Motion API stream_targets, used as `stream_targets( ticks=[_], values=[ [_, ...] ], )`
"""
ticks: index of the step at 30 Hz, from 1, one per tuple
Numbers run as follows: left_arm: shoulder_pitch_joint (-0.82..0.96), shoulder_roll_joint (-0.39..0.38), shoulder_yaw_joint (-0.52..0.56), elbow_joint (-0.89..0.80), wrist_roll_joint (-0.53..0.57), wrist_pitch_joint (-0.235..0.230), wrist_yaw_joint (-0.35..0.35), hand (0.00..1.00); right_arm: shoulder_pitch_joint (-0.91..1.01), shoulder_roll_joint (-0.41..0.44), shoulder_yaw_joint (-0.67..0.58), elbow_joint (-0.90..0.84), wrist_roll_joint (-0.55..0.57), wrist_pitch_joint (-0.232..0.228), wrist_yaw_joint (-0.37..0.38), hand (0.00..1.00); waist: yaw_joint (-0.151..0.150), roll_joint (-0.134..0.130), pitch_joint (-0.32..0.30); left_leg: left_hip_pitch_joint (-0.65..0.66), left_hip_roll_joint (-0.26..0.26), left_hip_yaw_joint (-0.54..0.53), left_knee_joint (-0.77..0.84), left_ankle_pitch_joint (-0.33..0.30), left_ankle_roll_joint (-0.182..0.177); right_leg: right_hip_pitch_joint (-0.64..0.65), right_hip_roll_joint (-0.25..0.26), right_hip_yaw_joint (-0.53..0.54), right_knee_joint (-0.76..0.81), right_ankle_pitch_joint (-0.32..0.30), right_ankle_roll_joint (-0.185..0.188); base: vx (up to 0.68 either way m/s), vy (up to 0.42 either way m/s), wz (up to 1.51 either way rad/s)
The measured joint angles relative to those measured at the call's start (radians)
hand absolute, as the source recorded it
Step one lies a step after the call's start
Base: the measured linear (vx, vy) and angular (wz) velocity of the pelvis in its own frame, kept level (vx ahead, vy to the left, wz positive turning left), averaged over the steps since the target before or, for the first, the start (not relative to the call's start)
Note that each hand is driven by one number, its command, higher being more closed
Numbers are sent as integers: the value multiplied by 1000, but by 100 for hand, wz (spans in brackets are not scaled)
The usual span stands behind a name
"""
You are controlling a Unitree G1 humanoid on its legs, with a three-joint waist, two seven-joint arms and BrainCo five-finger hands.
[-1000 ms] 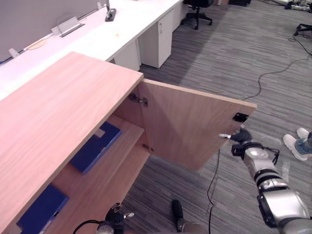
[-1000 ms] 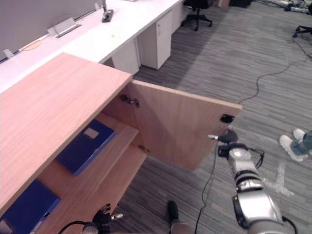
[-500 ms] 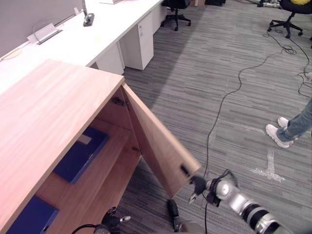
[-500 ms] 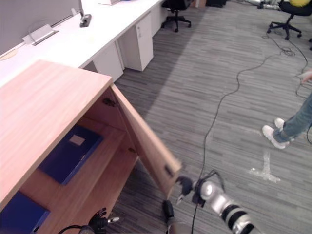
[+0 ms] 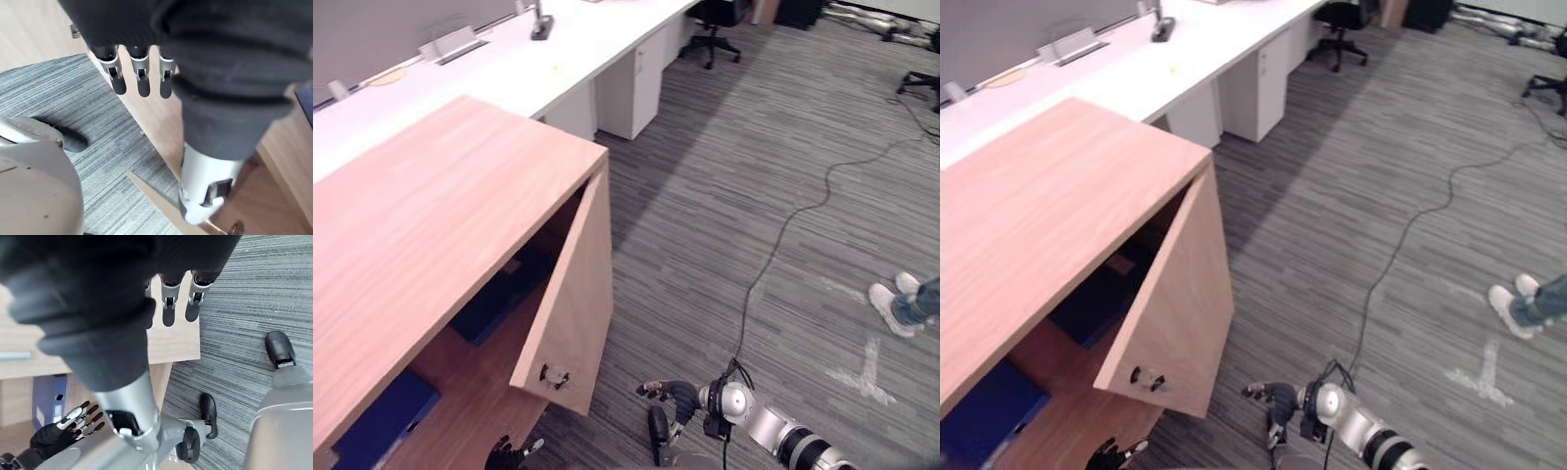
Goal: Walk over to the cabinet, pick up the folder, carry it to the office cabinet, place the folder inside the office cabinet, then close the office cabinet door
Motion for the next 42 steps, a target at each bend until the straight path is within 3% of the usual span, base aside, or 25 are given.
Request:
stream_targets(
  ticks=[3, 6, 10, 13, 15, 17, 19, 21, 25, 26, 28, 29, 31, 32, 33, 34, 36, 39, 41, 42],
  values=[
    [8, -18, -1, -9, -8, 0, -1, 0, -15, 47, -22, 117, -49, 1, -24, 0, 28, -12, -2, -13, -7, -71, 0, 18, -3, 28, -23, -71, -1, -15, 2, 5, -8, 77],
    [20, -29, -3, -11, -27, 0, -6, 0, -22, 139, -145, 275, -53, 4, -70, 0, 49, -21, 1, -33, -18, -122, -2, 28, -6, 33, -41, -118, -5, -28, 10, -62, 4, 60],
    [33, -37, -6, -11, -162, 0, -6, 0, -10, 254, -452, 509, -45, 24, -230, 0, 51, -19, 5, -60, -40, -163, 22, 33, -3, 44, -64, -153, 0, -34, 12, -33, 33, 34],
    [20, -45, -6, -24, -183, -1, 6, 0, 27, 270, -554, 579, -18, 52, -330, 0, 47, -4, 30, -105, -55, -194, 100, 12, -4, 57, -75, -189, 0, -39, 18, -35, 55, 46],
    [-1, -61, -6, -51, -189, -3, 16, 0, 59, 273, -617, 608, 0, 60, -364, 0, 36, 9, 47, -157, -56, -164, 155, 7, -3, 61, -84, -217, 0, -47, 27, -52, 62, 68],
    [-17, -69, -32, -53, -194, -11, 28, 0, 107, 282, -735, 641, 36, 71, -398, 0, 29, 32, 56, -179, 25, 64, 167, -4, 20, 67, -102, -244, 0, -51, 34, -13, 48, 48],
    [-16, -80, -30, -52, -194, -14, 34, 0, 125, 286, -817, 637, 73, 72, -416, 0, 19, 49, 56, -174, 43, 115, 174, 4, 6, 78, -110, -250, 0, -53, 39, 32, 55, 11],
    [-6, -80, -33, -48, -193, -15, 34, 0, 142, 300, -891, 636, 90, 79, -426, 0, 8, 49, 51, -143, 28, 116, 145, 28, -23, 99, -127, -252, 0, -58, 49, 107, 115, 15],
    [-15, -80, -55, -27, -165, -15, 29, 0, 183, 336, -1042, 634, 189, 81, -437, 0, -6, 37, 31, -64, -21, 102, 47, 63, -15, 146, -181, -288, 14, -84, 81, 168, 99, 26],
    [-16, -83, -56, -26, -163, -13, 27, 0, 186, 340, -1047, 628, 203, 81, -437, 0, -12, 38, 30, -55, -25, 106, 47, 63, -14, 146, -191, -291, 47, -101, 91, 166, 121, 44],
    [-20, -86, -77, -29, -162, -15, 16, 0, 200, 359, -1066, 593, 265, 80, -439, 0, -40, 18, 39, -24, -52, 160, 70, 58, 1, 112, -264, -312, 282, -226, 108, 121, 165, 60],
    [-21, -81, -89, -29, -162, -14, 12, 0, 201, 365, -1065, 588, 278, 80, -439, 0, -41, 13, 40, -21, -62, 159, 78, 55, 7, 89, -284, -304, 357, -251, 106, 78, 170, 54],
    [-25, -72, -86, -36, -145, -12, 11, 0, 206, 378, -1052, 532, 316, 73, -445, 0, -51, -6, 42, -40, -94, 114, 134, 39, 28, -36, -322, -148, 647, -281, 88, 46, 119, 69],
    [-28, -71, -85, -38, -138, -11, 12, 0, 209, 381, -1038, 530, 317, 73, -445, 0, -56, -6, 39, -54, -97, 91, 153, 30, 29, -54, -307, -88, 686, -291, 85, 26, 14, 101],
    [-39, -72, -73, -42, -114, -12, 13, 0, 212, 392, -1031, 527, 333, 74, -446, 0, -56, -9, 32, -96, -101, 43, 195, 14, 28, -63, -258, 32, 704, -322, 55, 17, -50, 111],
    [-44, -73, -58, -49, -103, -13, 19, 0, 212, 395, -1016, 529, 342, 79, -448, 0, -55, -13, 30, -139, -107, 5, 235, 2, 22, -39, -227, 129, 681, -341, 51, 7, -57, 106],
    [-46, -79, -38, -50, -84, -13, 27, 0, 212, 392, -990, 530, 348, 80, -450, 0, -54, -12, 28, -178, -107, -35, 268, -3, 15, -20, -196, 212, 645, -368, 60, -9, -93, 69],
    [-37, -84, -8, -50, -83, -13, 33, 0, 213, 394, -986, 542, 365, 80, -458, 0, -48, -12, 24, -188, -80, -80, 279, -2, -6, 67, -180, 195, 510, -405, 105, -76, -202, 31],
    [-37, -79, 3, -48, -85, -13, 33, 0, 211, 414, -998, 543, 381, 79, -459, 0, -42, -26, 7, -205, -47, -98, 261, 12, -48, 110, -171, 130, 384, -441, 112, -140, -266, 5],
    [-37, -80, 9, -39, -86, -12, 34, 0, 206, 414, -1006, 543, 383, 79, -459, 0, -40, -20, 6, -212, -29, -118, 246, 25, -67, 109, -153, 117, 363, -448, 116, -144, -287, 20]
  ],
)
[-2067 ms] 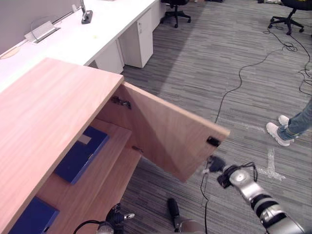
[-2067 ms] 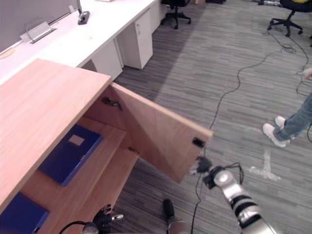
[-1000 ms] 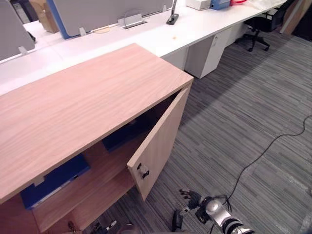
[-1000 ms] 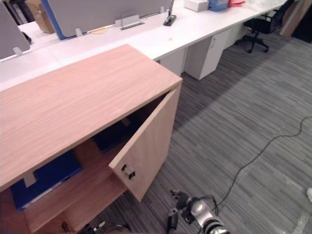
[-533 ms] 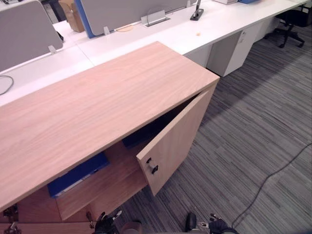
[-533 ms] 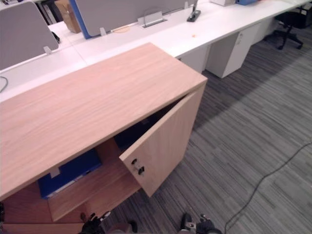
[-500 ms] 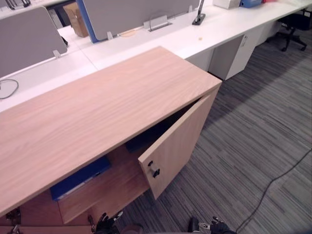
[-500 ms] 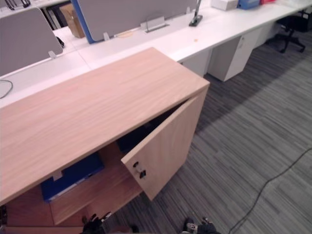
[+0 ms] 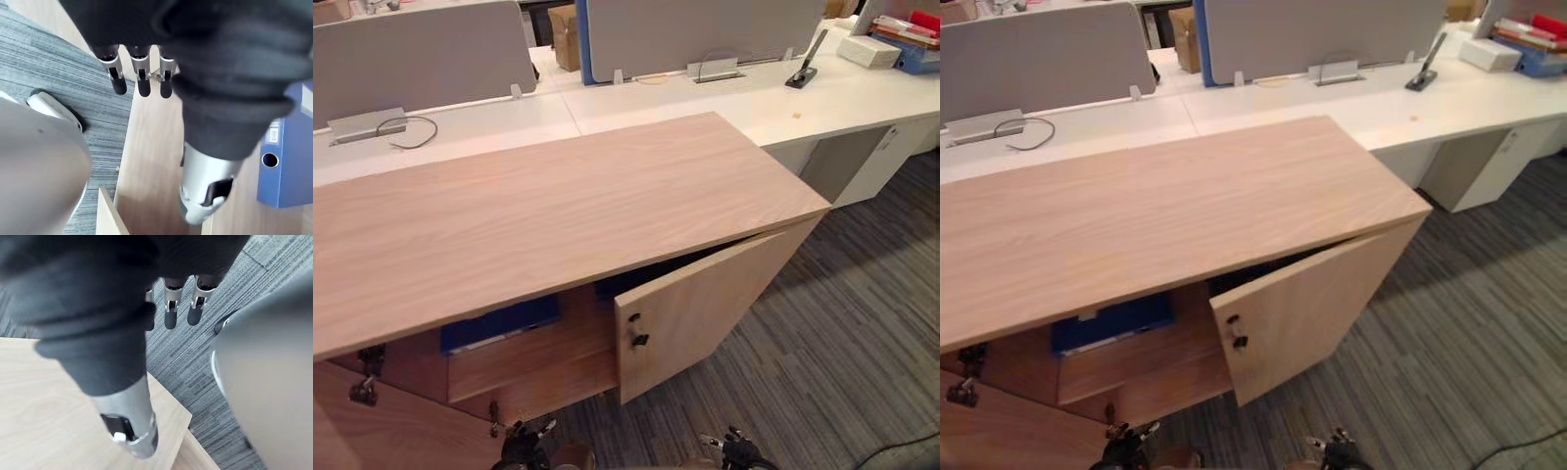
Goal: Walk over to the cabinet, pick up the folder, carry it to the office cabinet, place the folder inside the office cabinet, then close the office cabinet door
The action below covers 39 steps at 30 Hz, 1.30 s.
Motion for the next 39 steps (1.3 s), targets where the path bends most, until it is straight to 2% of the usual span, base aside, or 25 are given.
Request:
stream_targets(
  ticks=[2, 4, 7, 8, 9, 11, 12, 13, 14, 15, 16, 17, 18, 19, 20, 23, 25, 27, 33, 36, 39],
  values=[
    [2, 6, -1, 14, -4, 0, 0, 0, 10, -1, -35, 28, 1, 1, -1, 0, -13, -5, -19, 12, 40, -65, -96, 64, -30, 4, 38, -59, -23, 12, -23, -127, -260, 61],
    [11, 10, -20, 14, -11, -1, 0, 0, 18, -6, -37, 43, 3, 0, -2, 0, -11, 4, -33, 12, 76, -116, -150, 106, -54, 24, 73, -110, -54, 27, -48, -85, -249, 70],
    [20, 24, -44, 16, -45, -2, 0, 0, 13, -7, -38, 67, 3, -2, -2, 0, -8, 5, -31, 5, 103, -170, -187, 148, -71, 47, 103, -172, -72, 46, -65, -60, -168, 63],
    [20, 25, -52, 16, -49, -2, 0, 0, 11, -12, -41, 75, 3, -2, -2, 0, -9, 11, -27, 1, 103, -170, -187, 159, -70, 54, 104, -186, -72, 47, -69, -32, -78, 66],
    [19, 31, -81, 19, -48, -2, 0, 0, 3, -11, -66, 87, 1, -1, -1, 0, -10, 11, -28, -17, 97, -147, -185, 197, -60, 59, 105, -199, -71, 42, -78, -27, -86, 71],
    [9, 40, -116, 19, -46, -2, -1, 0, -8, -11, -86, 100, 1, 0, -1, 0, -11, 14, -18, -38, 92, -59, -228, 293, -32, 59, 117, -186, -76, 51, -106, -49, -95, 83],
    [1, 39, -127, 25, -43, -3, -1, 0, -9, -13, -116, 101, 0, 0, -1, 0, -13, 20, -9, -21, 98, 23, -312, 371, -3, 58, 113, -217, -83, 61, -120, -137, -26, 93],
    [-25, 43, -117, 29, -43, -4, -1, 0, -19, -6, -164, 112, -2, -1, 0, 0, -18, 5, 25, -58, 94, 181, -103, 228, 28, 61, 80, -269, -75, 72, -127, -144, -8, 85],
    [-29, 49, -115, 28, -43, -7, -1, 0, -18, -3, -183, 120, -2, 0, -1, 0, -14, -2, 32, -63, 92, 251, 3, 168, 50, 68, 65, -277, -75, 73, -126, -149, 11, 62],
    [-16, 49, -125, 30, -40, -12, -1, 0, -7, -5, -194, 118, 1, 1, -1, 0, -19, 0, 31, -39, 85, 366, 122, 82, 75, 81, 43, -291, -85, 77, -121, -89, 18, 47],
    [-4, 43, -129, 32, -37, -17, -1, 0, -4, -7, -195, 112, 3, -2, 1, 0, -34, 6, 27, 9, 75, 437, 138, 25, 72, 88, 28, -305, -98, 82, -116, -81, 52, 46],
    [0, 41, -131, 33, -34, -19, -2, 0, -4, -6, -196, 109, 5, -2, 2, 0, -42, 7, 27, 32, 69, 457, 123, 2, 76, 87, 23, -313, -102, 85, -114, -70, 117, 53],
    [0, 41, -142, 46, -24, -19, -3, 0, -3, -2, -223, 103, 8, -2, 9, 0, -53, 17, 22, 71, 58, 465, 38, -33, 90, 78, 26, -327, -110, 90, -106, -80, 153, 41],
    [-5, 48, -145, 51, -21, -19, -5, 0, -1, 6, -245, 107, 20, -1, 11, 0, -45, 12, 21, 91, 24, 461, -54, -3, 130, 68, 19, -315, -122, 90, -94, -79, 146, 46],
    [-2, 54, -155, 53, -9, -18, -5, 0, 12, 15, -266, 116, 48, 0, 12, 0, -46, -5, 6, 117, -22, 452, -159, 52, 144, 69, 14, -287, -159, 90, -94, -35, 101, 38],
    [-2, 62, -216, 61, 68, -17, -8, 0, 36, 10, -272, 116, 86, -1, 11, 0, -71, -4, -4, 149, -111, 386, -306, 143, 179, 74, -34, -295, -180, 119, -73, 35, 107, 74],
    [-6, 61, -242, 61, 98, -19, -8, 0, 38, 1, -268, 120, 84, 1, 11, 0, -66, 1, -6, 180, -138, 371, -379, 184, 197, 84, -50, -310, -183, 125, -59, 85, 125, 42],
    [-11, 68, -272, 66, 120, -20, -9, 0, 28, 1, -257, 121, 82, 1, 12, 0, -58, -4, -6, 199, -149, 363, -412, 199, 206, 96, -57, -312, -183, 129, -53, 94, 69, 11],
    [-22, 81, -338, 79, 154, -20, -14, 0, 1, 6, -210, 116, 61, 1, 11, 0, -69, -3, -5, 226, -171, 293, -460, 227, 222, 99, -70, -330, -114, 118, -51, 61, 34, 31],
    [-34, 85, -355, 80, 168, -20, -15, 0, -3, 5, -180, 114, 57, 0, 12, 0, -70, -6, 1, 234, -169, 238, -477, 243, 225, 69, -61, -220, -24, 88, -77, -36, 12, 58],
    [-38, 87, -366, 82, 176, -20, -35, 0, -12, 1, -172, 115, 41, 0, 14, 0, -62, -8, 1, 221, -174, 210, -477, 253, 221, 74, -60, -188, -41, 83, -76, -75, -1, 31]
  ],
)
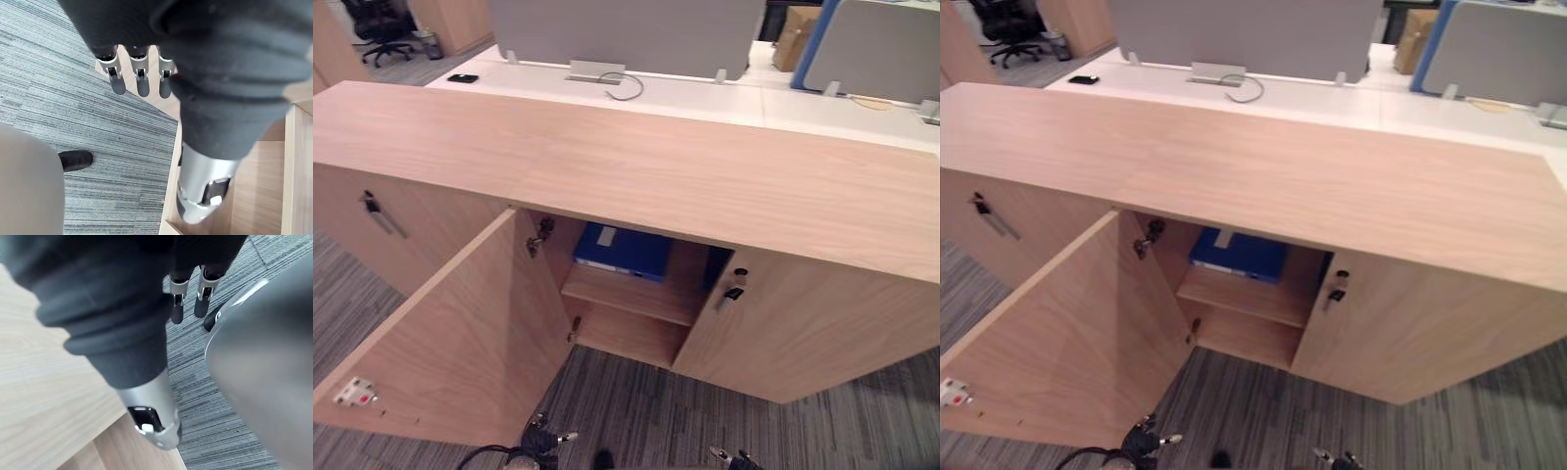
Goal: Walk over to the cabinet, pick up the folder, carry it to the office cabinet, place the folder inside the office cabinet, then close the office cabinet door
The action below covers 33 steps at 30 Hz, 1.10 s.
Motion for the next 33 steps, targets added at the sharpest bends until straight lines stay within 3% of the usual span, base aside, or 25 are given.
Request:
stream_targets(
  ticks=[6, 11, 17, 19, 21, 22, 24, 26, 27, 28, 29, 33],
  values=[
    [-20, 13, -1, 30, -6, 3, -50, 0, -5, -1, 0, 13, -5, 1, 8, 0, -3, -18, 11, -40, -8, -70, -5, 41, -28, 48, 5, -27, -105, -37, 10, -56, -112, 36],
    [-20, 9, 30, 32, -29, 4, -56, 0, -11, -6, 30, 22, -40, 1, 17, 0, 6, -19, 17, -43, 38, -146, -8, 74, -72, 84, 55, -110, -108, -44, 3, -81, -192, 46],
    [-20, 3, 101, 36, -103, 5, -61, 0, -18, -4, 27, 20, -40, 0, 18, 0, 20, -20, 27, -99, 51, -221, 9, 103, -96, 87, 79, -193, -105, -37, -8, -54, -82, 44],
    [-21, 4, 132, 19, -148, 5, -59, 0, -35, 1, -9, 22, -40, 1, 17, 0, 22, -23, 56, -136, 54, -146, 42, 92, -78, 87, 65, -241, -92, -33, -12, -54, 21, 52],
    [-24, 11, 164, 11, -169, 4, -58, 0, -53, 17, -51, 22, -40, 0, 16, 0, 17, -37, 75, -190, 104, 101, 175, 3, -50, 100, 50, -276, -85, -33, -13, -69, 48, 53],
    [-22, 9, 167, 1, -183, 3, -58, 0, -52, 12, -53, 22, -38, 0, 16, 0, 19, -25, 84, -199, 119, 140, 216, 2, -43, 111, 55, -276, -70, -41, -10, -55, 12, 39],
    [-19, 2, 172, -7, -190, 4, -58, 0, -52, 13, -52, 20, -35, -1, 16, 0, 19, -19, 85, -194, 95, 124, 166, 21, -42, 95, 50, -266, -76, -66, -21, -77, 52, 41],
    [-19, 10, 207, 1, -229, 11, -56, 0, -42, 23, -111, 21, -31, -1, 16, 0, -9, -44, 82, -166, 57, 166, 35, -3, -56, 90, 30, -249, -142, -58, -38, -27, 84, 81],
    [-16, 8, 219, 1, -246, 11, -55, 0, -38, 23, -138, 21, -29, -1, 16, 0, -8, -34, 84, -157, 63, 173, 34, 22, -50, 81, 28, -243, -130, -58, -37, 35, 34, 39],
    [-1, 5, 229, 2, -257, 12, -54, 0, -31, 14, -147, 21, -25, -1, 15, 0, -5, -7, 79, -128, 74, 168, -11, 64, -73, 78, 42, -244, -116, -57, -24, 36, 11, 37],
    [12, 11, 244, 7, -272, 19, -49, 0, -26, 17, -176, 20, 0, 0, 15, 0, -19, -6, 84, -136, 64, 142, -13, 116, -54, 89, 38, -265, -114, -64, -13, 39, 15, 36],
    [9, 32, 267, 7, -275, 21, -45, 0, -27, 16, -176, 21, 1, -1, 16, 0, -2, -10, 82, -152, 35, 126, -13, 111, -40, 96, 19, -278, -135, -52, 4, 70, 61, 24]
  ],
)
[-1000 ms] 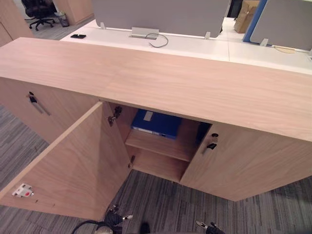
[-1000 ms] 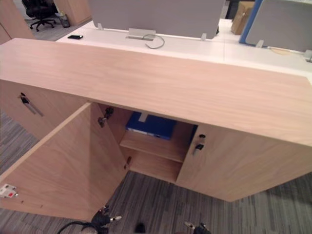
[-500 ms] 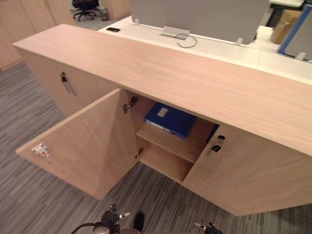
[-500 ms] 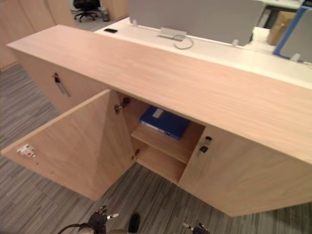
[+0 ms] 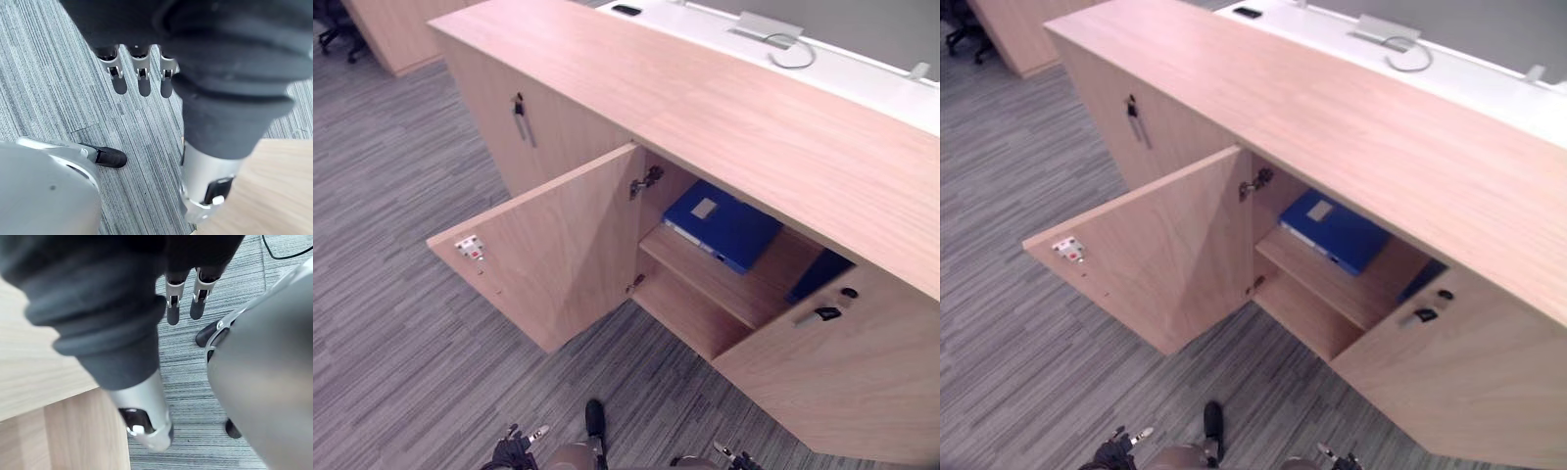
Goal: Walk over to the cabinet, pick up the folder, carry it to the office cabinet, place the folder inside the office cabinet, then close the office cabinet door
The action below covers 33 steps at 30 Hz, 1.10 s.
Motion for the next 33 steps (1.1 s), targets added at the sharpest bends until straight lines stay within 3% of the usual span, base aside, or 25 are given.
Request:
stream_targets(
  ticks=[5, 9, 12, 17, 21, 25, 33],
  values=[
    [-14, 59, 63, -100, 3, -1, 3, 0, -4, 0, 1, 1, -1, 0, 1, 0, 1, 0, 0, 28, -16, -11, 0, -17, 5, 42, -8, 13, -11, 7, -8, 57, 27, 12],
    [-15, 124, 76, -295, 2, -2, 7, 0, -1, -3, 11, 0, -1, -1, 1, 0, 7, 3, -2, 48, -3, -1, -1, -32, -4, 50, 3, 49, -11, 15, -21, 1, -4, -14],
    [-49, 175, 83, -337, 4, -2, 6, 0, 13, -2, 21, -2, -1, 0, 3, 0, 6, 6, -9, 64, 17, 18, -1, -47, -6, 56, 19, 65, -11, 27, -40, -18, -20, -22],
    [-168, 264, 75, -333, 30, 1, 12, 0, 64, -12, 55, -39, 1, 1, 8, 0, 1, 8, -16, 81, 47, 40, 0, -55, -18, 48, 42, 98, 9, 37, -54, -22, -26, -17],
    [-309, 347, 3, -261, 62, 2, 25, 0, 87, -12, 58, -41, 6, 1, 11, 0, -3, 9, -18, 81, 65, 60, 0, -56, -26, 25, 55, 122, 29, 39, -54, -30, -22, -17],
    [-415, 393, -24, -121, 71, 13, 46, 0, 116, -11, 56, -42, 43, 2, 16, 0, -5, 10, -19, 85, 78, 94, 0, -54, -39, -2, 62, 163, 54, 39, -54, -22, 3, -26],
    [-488, 432, -61, -3, 42, 41, 51, 0, 141, -9, 38, -41, 79, 3, 29, 0, 4, 13, -22, 96, 87, 144, 1, -54, -41, -34, 62, 228, 84, 49, -37, -37, 29, -18]
  ],
)
